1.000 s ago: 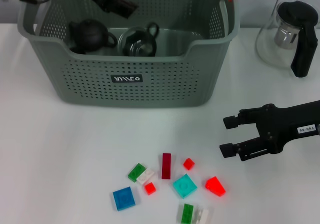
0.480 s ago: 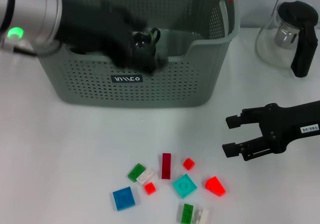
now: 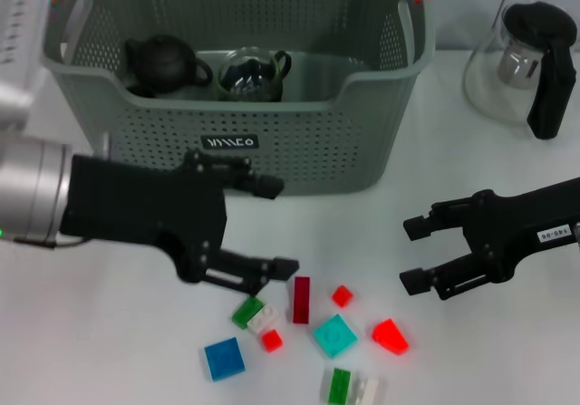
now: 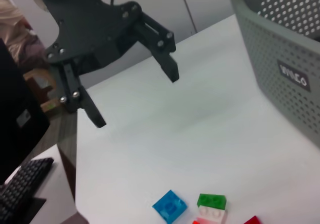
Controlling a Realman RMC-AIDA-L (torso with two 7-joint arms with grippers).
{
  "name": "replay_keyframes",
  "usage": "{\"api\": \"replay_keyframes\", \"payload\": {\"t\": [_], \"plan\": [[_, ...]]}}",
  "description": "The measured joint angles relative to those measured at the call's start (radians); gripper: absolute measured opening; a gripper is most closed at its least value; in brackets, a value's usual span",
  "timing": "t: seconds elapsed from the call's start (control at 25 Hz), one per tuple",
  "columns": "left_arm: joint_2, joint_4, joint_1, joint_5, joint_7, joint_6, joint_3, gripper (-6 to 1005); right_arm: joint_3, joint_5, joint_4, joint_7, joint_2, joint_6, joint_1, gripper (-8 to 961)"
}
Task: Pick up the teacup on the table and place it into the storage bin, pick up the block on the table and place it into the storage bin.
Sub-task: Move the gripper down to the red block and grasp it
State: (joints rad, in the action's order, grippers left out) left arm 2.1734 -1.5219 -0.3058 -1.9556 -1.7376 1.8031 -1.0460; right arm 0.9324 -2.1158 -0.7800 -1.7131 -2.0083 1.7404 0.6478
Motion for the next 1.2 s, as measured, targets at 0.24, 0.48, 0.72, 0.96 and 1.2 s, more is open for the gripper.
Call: {"api": "replay_keyframes", "payload": {"t": [0.24,0.48,0.72,0.96,1.2], "plan": [[-0.006,0.214,-0.008,0.059,0.212,0.048,0.1,860,0.0,-0.084,-0.013,-0.017,0.001,0.031,0.052,913],[-0.003,0.313,-0.011,0.053,0.362,0.019,0.108,860,0.002,-0.189,-0.054,-0.018,0.001,0.048,0.105,912],[-0.007,0.348,-0.029,-0.003,0.356,-0.001,0.098,860,0.074,-0.268,-0.096,-0.019,-0.02,0.055,0.164,912],[-0.007,0.355,-0.025,-0.005,0.319,0.014,0.105,860,0.177,-0.364,-0.138,-0.05,-0.051,0.06,0.221,912],[-0.009,0.381,-0.025,-0.003,0.277,0.03,0.117,861,0.278,-0.437,-0.162,-0.055,-0.083,0.068,0.263,912]]}}
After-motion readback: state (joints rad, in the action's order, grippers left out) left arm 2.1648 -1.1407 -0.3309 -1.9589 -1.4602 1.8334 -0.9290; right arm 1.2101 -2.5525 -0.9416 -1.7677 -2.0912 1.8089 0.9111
